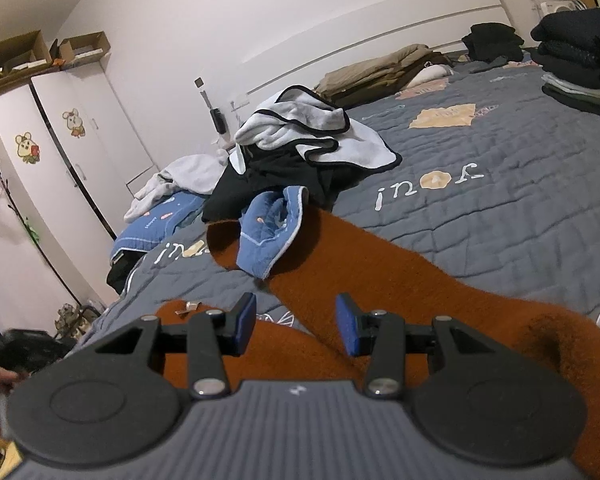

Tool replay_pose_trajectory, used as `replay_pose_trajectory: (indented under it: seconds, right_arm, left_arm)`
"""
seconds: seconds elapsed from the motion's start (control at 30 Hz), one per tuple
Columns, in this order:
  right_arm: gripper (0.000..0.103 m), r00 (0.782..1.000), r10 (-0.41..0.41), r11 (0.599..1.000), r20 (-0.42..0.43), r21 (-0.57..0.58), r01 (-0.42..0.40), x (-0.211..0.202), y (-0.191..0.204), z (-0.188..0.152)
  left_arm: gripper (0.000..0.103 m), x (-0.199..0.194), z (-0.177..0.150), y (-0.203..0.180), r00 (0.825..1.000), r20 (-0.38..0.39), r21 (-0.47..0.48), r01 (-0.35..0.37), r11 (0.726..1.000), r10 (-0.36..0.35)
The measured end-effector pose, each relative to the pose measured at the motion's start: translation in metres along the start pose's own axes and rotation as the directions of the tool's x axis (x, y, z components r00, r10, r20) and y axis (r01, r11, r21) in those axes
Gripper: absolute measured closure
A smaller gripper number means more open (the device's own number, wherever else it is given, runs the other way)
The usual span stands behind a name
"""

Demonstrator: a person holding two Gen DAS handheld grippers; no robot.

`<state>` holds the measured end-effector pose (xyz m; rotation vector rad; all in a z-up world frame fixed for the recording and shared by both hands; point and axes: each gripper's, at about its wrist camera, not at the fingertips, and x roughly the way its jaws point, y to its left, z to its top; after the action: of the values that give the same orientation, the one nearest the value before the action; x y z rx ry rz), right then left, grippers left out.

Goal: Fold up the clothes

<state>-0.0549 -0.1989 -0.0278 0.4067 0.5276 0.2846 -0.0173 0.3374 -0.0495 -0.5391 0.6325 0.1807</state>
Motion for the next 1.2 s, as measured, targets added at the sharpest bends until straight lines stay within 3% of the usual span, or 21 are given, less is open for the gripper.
replay_pose_trajectory:
  seconds: [0.17,0.27,0.3,0.33,0.47,0.63,0.73,0.8,0.87,1.03,1.2]
  right_arm:
    - [0.060,1.000,0.003,1.000,-0.009,-0.003,-0.003,0.003,0.003,-0.001]
    - [0.060,1.000,0.002,1.000,-0.014,-0.011,-0.002,0.003,0.005,-0.002]
    - [0.060,1.000,0.001,1.000,-0.015,-0.013,-0.001,0.003,0.006,-0.002]
    - [0.060,1.000,0.000,1.000,-0.015,-0.016,-0.001,0.004,0.007,-0.002]
    - [0.060,1.000,0.000,1.000,-0.016,-0.025,-0.001,0.004,0.010,-0.004]
    - [0.060,1.000,0.000,0.999,-0.022,-0.032,-0.001,0.005,0.011,-0.006]
    - [0.060,1.000,0.000,0.999,-0.023,-0.040,-0.001,0.006,0.013,-0.006]
    - [0.060,1.000,0.000,0.999,-0.023,-0.043,-0.001,0.006,0.013,-0.006]
    - [0.060,1.000,-0.001,0.999,-0.023,-0.042,0.000,0.006,0.013,-0.006]
    - [0.060,1.000,-0.002,0.999,-0.030,-0.035,0.001,0.007,0.011,-0.006]
    - [0.060,0.999,0.003,0.999,-0.042,-0.047,-0.005,0.008,0.014,-0.010]
  left_arm:
    - [0.095,-0.012,0.010,0.006,0.999,-0.036,0.028,0.010,1.000,-0.009]
    - [0.059,-0.014,0.009,0.005,0.998,-0.063,0.043,0.035,0.998,-0.032]
    - [0.041,-0.010,0.003,0.003,0.996,-0.070,0.036,0.057,0.998,-0.055]
    - [0.035,-0.008,-0.003,0.000,0.995,-0.071,0.034,0.068,0.997,-0.065]
    - [0.042,0.005,-0.023,-0.008,0.990,-0.110,-0.004,0.091,0.996,-0.091]
    - [0.065,0.030,-0.041,-0.014,0.977,-0.191,-0.025,0.088,0.996,-0.091]
    - [0.066,0.041,-0.052,-0.009,0.974,-0.217,-0.069,0.057,0.996,-0.071]
    - [0.066,0.039,-0.057,-0.005,0.980,-0.192,-0.086,0.041,0.995,-0.057]
    - [0.065,0.035,-0.058,-0.008,0.986,-0.164,-0.033,0.020,0.999,-0.025]
    - [0.044,0.031,-0.056,0.002,0.977,-0.208,-0.020,-0.058,0.998,0.053]
    - [0.034,0.039,-0.053,0.006,0.976,-0.217,-0.099,-0.024,0.995,0.002]
